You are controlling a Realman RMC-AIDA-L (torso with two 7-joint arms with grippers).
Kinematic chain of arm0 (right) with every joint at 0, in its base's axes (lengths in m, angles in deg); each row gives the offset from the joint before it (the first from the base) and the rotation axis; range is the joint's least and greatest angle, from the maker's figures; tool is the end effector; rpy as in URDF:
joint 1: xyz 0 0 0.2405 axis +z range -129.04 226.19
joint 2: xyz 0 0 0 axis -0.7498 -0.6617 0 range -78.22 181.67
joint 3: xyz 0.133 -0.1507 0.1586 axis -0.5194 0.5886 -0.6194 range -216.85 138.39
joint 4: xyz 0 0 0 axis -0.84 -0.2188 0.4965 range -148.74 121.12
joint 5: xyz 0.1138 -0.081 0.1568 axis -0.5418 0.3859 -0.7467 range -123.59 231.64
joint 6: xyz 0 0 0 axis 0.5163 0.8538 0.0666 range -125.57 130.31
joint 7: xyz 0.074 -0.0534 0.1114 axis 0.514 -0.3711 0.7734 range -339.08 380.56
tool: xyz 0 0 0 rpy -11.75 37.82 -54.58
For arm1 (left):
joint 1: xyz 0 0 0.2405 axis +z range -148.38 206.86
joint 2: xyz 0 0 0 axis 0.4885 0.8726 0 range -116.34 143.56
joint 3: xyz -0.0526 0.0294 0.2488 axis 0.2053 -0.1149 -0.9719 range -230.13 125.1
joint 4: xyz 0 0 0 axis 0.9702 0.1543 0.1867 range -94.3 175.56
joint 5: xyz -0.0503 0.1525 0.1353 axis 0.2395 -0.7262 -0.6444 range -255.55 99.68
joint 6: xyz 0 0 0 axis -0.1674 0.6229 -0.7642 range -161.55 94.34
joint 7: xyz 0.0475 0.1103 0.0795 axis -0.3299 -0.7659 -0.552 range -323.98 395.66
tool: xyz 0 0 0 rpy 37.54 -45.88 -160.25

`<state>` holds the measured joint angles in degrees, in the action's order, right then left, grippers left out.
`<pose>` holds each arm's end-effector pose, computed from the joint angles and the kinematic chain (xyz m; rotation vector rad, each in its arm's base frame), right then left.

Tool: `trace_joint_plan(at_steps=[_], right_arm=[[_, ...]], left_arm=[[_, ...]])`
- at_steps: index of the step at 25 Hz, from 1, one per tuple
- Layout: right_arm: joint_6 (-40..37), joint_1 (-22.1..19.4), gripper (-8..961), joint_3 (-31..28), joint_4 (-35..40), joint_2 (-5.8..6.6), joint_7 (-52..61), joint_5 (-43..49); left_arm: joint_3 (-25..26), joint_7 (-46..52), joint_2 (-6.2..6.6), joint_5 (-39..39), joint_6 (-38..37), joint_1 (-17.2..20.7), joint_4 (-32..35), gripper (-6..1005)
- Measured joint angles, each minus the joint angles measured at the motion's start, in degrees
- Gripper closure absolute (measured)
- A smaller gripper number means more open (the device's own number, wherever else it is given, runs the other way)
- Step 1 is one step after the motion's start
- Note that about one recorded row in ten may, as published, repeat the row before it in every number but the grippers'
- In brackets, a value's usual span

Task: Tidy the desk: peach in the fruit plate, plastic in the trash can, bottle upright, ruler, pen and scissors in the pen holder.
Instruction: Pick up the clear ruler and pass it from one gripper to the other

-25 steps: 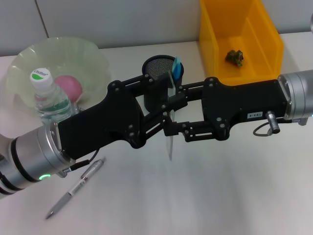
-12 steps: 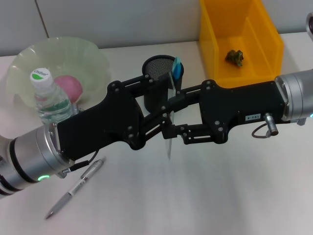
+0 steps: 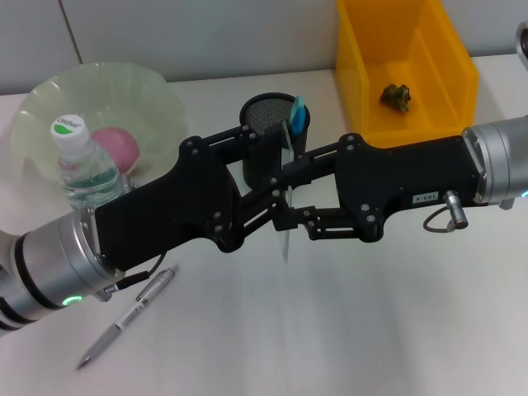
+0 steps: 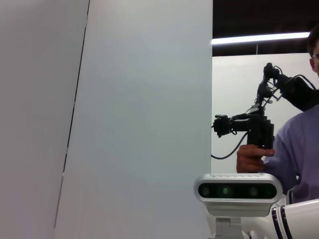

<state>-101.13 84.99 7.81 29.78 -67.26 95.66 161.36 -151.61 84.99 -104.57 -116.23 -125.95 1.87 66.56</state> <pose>0.1827 0.3311 0.0095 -2.9810 0.0824 0.9076 -0.1757 0.2872 -0.0480 -2.5330 -0.1558 -1.5296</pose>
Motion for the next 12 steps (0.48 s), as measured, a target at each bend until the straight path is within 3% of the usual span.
trace_joint_plan(at_steps=[12], right_arm=[[0.27,-0.09,545,-0.06,0.00,-0.17,-0.81,-0.11]], left_arm=[[0.44,0.41,-0.14,0.14,-0.74,1.44,0.32,615]])
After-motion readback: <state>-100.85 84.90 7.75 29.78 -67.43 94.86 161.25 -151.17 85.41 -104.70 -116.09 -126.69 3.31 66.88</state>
